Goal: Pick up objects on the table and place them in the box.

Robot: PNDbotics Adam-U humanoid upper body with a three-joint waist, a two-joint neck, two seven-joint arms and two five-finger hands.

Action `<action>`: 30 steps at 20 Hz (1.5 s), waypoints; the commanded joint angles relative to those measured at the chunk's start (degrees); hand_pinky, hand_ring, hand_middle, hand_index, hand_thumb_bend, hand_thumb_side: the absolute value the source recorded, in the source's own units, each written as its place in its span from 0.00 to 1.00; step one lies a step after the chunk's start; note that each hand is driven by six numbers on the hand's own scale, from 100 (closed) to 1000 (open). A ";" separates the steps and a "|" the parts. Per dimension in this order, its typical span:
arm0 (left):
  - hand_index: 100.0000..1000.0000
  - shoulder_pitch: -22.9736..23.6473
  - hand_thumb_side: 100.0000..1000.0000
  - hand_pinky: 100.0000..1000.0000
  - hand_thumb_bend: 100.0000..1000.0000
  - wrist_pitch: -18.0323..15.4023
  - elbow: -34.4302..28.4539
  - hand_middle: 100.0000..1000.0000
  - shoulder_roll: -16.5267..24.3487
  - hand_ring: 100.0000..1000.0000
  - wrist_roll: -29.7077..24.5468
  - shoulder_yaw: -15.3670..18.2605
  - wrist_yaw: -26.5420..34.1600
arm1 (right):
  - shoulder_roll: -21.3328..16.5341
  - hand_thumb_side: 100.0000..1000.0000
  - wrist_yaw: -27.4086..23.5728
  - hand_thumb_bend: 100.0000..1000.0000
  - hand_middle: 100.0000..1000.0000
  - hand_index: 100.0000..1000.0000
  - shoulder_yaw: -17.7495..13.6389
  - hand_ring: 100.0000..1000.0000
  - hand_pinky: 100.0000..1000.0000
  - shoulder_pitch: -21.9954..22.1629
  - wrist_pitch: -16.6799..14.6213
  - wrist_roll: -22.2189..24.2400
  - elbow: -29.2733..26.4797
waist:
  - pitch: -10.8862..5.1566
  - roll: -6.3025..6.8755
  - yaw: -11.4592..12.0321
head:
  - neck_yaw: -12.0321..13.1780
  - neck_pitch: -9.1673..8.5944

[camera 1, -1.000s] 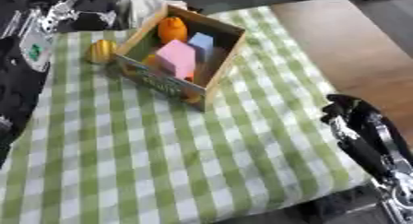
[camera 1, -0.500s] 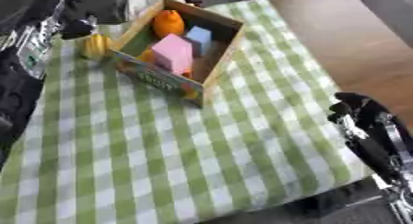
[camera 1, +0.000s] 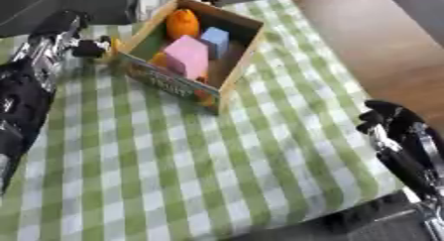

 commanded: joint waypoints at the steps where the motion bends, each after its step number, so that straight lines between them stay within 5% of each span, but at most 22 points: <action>1: 0.87 -0.76 0.28 0.65 0.14 -0.10 -0.83 0.71 0.95 0.63 0.56 0.30 -1.26 | -1.17 0.50 -0.19 0.00 0.57 0.76 -0.05 0.57 0.64 -0.50 -0.16 0.19 -0.80 | -0.62 -0.13 -0.20 | 0.74 0.25; 7: 0.87 -0.25 0.24 0.65 0.18 -0.19 -0.42 0.71 0.59 0.63 0.18 0.01 -1.90 | -1.15 0.50 -0.19 0.00 0.57 0.76 -0.01 0.57 0.64 -0.85 -0.17 0.25 -0.86 | -0.08 0.01 -0.64 | 1.37 0.25; 11: 0.87 -0.15 0.15 0.67 0.26 -2.06 0.59 0.73 0.58 0.63 -7.18 -0.68 -2.85 | -1.13 0.51 -0.19 0.00 0.57 0.76 -0.05 0.57 0.64 -0.93 -0.09 0.20 -0.86 | -0.09 -0.01 -0.69 | 1.28 0.25; 14: 0.80 -0.16 0.10 0.62 0.18 -2.86 -0.20 0.63 0.75 0.55 -10.39 -0.55 -4.14 | -1.12 0.51 -0.18 0.00 0.57 0.76 -0.06 0.57 0.64 -0.92 -0.05 0.19 -0.81 | -0.24 -0.08 -0.59 | 1.06 0.25; 19: 0.60 -0.15 0.07 0.47 0.05 -3.14 -2.98 0.38 1.45 0.39 -5.12 -0.24 -5.30 | -1.14 0.50 -0.16 0.00 0.57 0.76 -0.17 0.57 0.64 -0.79 0.02 0.14 -0.70 | -0.78 -0.28 -0.27 | 0.69 0.25; 30: 0.55 -1.20 0.00 0.44 0.00 -8.60 -20.21 0.33 5.64 0.36 2.01 -3.79 3.82 | -1.55 0.50 0.10 0.00 0.57 0.76 -0.47 0.57 0.64 0.04 0.09 -0.13 -0.34 | -2.26 -0.21 1.13 | -0.36 0.25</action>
